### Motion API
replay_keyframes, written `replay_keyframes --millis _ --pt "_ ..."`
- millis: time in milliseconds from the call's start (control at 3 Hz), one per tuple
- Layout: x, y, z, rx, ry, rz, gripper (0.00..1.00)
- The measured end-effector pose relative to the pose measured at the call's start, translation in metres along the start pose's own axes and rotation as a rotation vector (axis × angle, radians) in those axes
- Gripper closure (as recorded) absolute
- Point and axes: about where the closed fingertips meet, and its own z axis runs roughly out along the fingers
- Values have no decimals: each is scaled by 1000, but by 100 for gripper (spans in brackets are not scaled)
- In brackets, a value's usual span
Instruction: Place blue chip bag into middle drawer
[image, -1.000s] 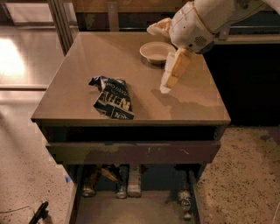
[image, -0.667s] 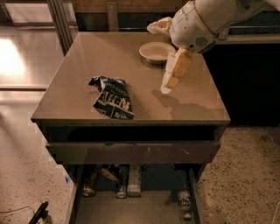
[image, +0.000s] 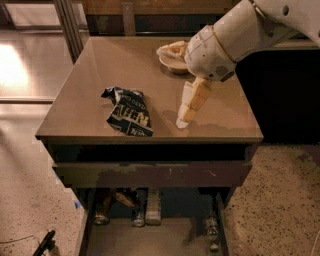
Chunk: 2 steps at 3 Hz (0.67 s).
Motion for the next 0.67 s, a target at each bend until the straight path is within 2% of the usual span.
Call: replay_keyframes --millis 333,667 --pt "-3 20 21 -48 -28 -6 0" --pt "-5 21 24 -50 9 -5 0"
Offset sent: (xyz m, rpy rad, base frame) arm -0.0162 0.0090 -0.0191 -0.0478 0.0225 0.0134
